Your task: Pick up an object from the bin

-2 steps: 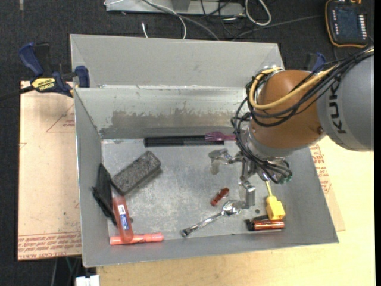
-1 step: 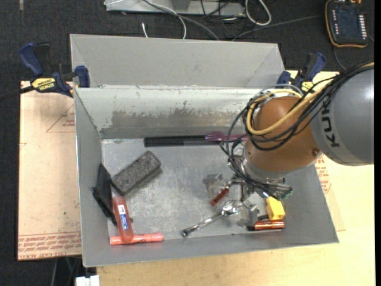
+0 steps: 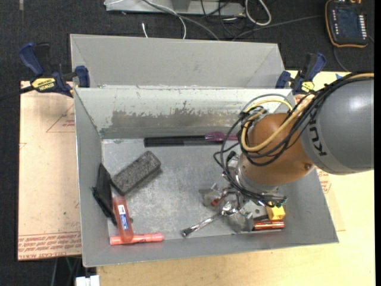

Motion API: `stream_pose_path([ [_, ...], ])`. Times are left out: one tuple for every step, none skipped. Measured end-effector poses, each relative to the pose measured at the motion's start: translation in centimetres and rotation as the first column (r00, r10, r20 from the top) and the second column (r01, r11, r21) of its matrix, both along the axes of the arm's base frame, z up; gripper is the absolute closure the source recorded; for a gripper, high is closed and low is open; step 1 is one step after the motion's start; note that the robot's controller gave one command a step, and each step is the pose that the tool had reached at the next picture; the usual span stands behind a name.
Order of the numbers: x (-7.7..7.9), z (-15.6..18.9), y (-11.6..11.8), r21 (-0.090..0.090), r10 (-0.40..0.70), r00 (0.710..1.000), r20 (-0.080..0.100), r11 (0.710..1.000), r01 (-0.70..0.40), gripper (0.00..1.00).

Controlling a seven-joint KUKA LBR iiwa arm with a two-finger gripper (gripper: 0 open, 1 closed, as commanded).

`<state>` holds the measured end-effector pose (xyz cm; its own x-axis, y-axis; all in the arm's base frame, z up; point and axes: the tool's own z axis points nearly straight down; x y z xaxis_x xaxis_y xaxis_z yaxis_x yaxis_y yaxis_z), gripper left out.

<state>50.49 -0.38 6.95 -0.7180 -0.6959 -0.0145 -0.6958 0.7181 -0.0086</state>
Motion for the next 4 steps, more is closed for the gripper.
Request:
stream_pose_path([
  [1.4, 0.1, -0.4, 0.002, -0.133, 0.991, -0.011, 0.991, 0.133, 1.00],
  [1.4, 0.1, -0.4, 0.002, -0.133, 0.991, -0.011, 0.991, 0.133, 1.00],
  [1.0, 3.3, -0.3, 0.002, -0.135, 0.991, -0.021, 0.991, 0.135, 1.00],
  [1.2, 8.7, -0.3, 0.003, -0.136, 0.991, -0.017, 0.991, 0.136, 1.00],
])
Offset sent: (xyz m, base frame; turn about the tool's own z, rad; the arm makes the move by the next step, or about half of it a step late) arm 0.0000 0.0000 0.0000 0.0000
